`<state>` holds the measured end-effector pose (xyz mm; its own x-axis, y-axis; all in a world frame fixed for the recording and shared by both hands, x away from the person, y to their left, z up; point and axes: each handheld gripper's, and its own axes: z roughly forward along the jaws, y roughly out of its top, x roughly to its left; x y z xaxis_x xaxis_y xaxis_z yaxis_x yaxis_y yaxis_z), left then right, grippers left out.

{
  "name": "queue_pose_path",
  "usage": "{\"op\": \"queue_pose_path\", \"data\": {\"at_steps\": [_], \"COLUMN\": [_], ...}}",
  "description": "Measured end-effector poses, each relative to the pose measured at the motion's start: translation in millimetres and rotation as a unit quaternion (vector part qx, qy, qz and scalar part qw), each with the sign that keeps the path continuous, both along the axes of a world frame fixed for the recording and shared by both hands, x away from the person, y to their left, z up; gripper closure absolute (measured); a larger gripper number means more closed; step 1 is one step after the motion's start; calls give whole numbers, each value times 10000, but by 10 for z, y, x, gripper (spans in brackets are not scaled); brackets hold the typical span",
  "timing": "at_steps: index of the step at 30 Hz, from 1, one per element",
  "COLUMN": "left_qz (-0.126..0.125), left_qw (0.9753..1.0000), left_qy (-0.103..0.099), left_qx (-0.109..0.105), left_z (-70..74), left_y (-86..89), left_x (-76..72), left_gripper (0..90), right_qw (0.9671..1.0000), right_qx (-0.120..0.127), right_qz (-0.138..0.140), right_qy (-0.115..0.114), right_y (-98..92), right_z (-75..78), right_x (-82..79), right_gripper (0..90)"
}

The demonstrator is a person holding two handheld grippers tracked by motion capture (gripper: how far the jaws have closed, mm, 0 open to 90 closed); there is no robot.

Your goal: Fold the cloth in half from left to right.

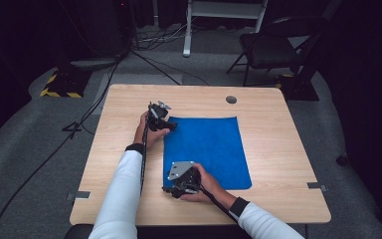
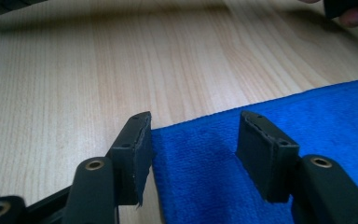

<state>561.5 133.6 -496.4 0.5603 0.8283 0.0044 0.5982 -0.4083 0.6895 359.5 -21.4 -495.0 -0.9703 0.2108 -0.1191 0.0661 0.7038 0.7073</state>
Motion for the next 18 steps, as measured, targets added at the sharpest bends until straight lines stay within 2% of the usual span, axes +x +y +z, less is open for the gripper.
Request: {"op": "queue_pose_path", "data": {"at_steps": [4, 5, 9, 10, 12, 13, 14, 16, 17, 18], "left_qz": [31, 31, -1, -63, -46, -62, -88, -154, -123, -131], "left_qw": [10000, 10000, 9998, 9997, 9997, 9996, 9995, 9995, 9995, 9997], "left_qy": [36, 39, 39, 43, 20, 15, 18, 23, -18, -47], "left_qx": [-50, -84, -202, -247, -252, -268, -287, -270, -277, -214], "left_z": [-26, -33, -37, -27, -26, -24, -22, -13, -12, -4], "left_y": [0, -3, -3, 7, 8, 15, 21, 36, 31, 35], "left_x": [19, 23, 27, 21, 19, 14, 8, 0, -11, -14], "left_gripper": [241, 244, 295, 401, 485, 485, 596, 712, 712, 752], "right_qw": [10000, 10000, 10000, 9998, 9997, 9996, 9993, 9992, 9991, 9990], "right_qx": [13, 12, -22, 4, -1, -21, -60, -51, -62, -70], "right_qz": [58, 66, -88, -208, -229, -265, -349, -389, -394, -416], "right_qy": [17, 43, -27, -15, -19, -44, -124, -106, -110, -119], "right_y": [15, 9, -1, -12, -18, -21, -25, -28, -33, -37], "right_z": [-10, -9, -2, -5, -5, -3, -2, -4, -5, -4], "right_x": [-11, -8, 4, 17, 22, 23, 21, 24, 29, 32], "right_gripper": [461, 513, 588, 653, 684, 718, 800, 828, 851, 863]}}
